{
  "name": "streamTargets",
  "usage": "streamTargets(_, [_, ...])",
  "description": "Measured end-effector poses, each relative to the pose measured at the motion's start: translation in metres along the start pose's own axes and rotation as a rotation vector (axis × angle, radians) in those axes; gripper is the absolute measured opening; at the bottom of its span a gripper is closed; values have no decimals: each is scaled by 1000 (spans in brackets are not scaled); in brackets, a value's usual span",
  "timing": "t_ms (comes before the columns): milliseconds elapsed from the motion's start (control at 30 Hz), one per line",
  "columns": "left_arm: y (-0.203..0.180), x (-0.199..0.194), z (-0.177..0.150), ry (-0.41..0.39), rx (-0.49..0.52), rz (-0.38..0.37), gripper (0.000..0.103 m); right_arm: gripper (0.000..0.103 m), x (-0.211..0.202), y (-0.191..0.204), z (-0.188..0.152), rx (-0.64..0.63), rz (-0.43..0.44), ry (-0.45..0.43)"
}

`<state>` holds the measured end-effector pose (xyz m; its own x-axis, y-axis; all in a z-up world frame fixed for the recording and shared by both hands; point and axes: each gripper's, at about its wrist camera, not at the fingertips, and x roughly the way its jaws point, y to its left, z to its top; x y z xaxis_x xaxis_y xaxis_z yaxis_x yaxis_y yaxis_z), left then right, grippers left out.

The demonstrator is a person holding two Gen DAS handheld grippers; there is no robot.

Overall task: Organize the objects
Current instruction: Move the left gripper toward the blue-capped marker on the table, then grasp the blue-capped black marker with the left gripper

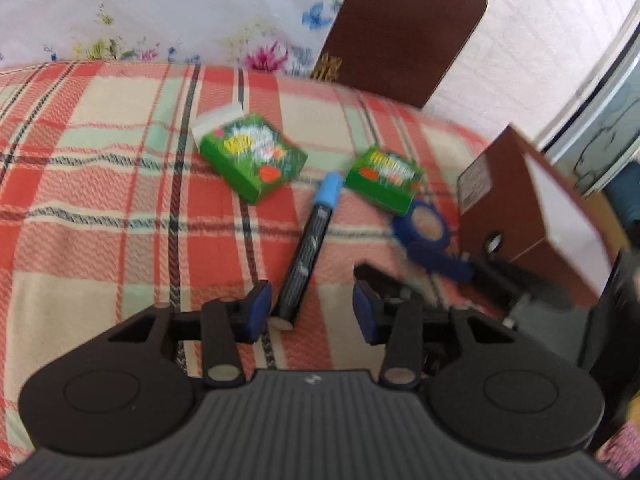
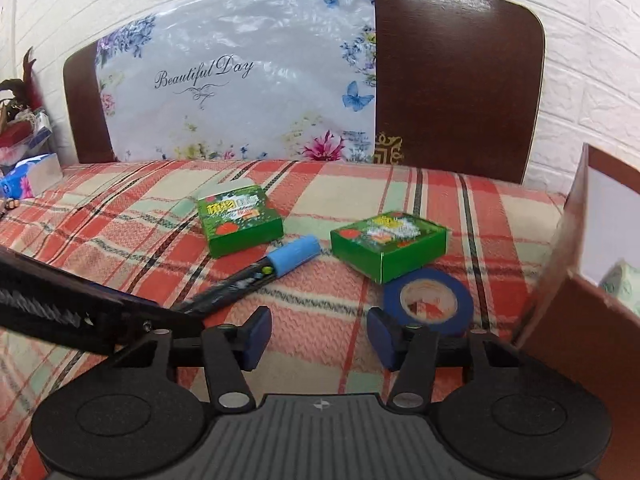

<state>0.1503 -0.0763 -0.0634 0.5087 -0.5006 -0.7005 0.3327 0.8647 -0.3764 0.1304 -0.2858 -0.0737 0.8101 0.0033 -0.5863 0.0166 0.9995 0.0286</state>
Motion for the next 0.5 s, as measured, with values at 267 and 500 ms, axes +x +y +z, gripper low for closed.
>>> streamTargets(267, [-4,7,32,-2,-2,31,48,60,-27,6,-8,49,80,-46])
streamTargets(500, [-20,50,40,70,81,106,54,71,-6,30,2,54,161,-25])
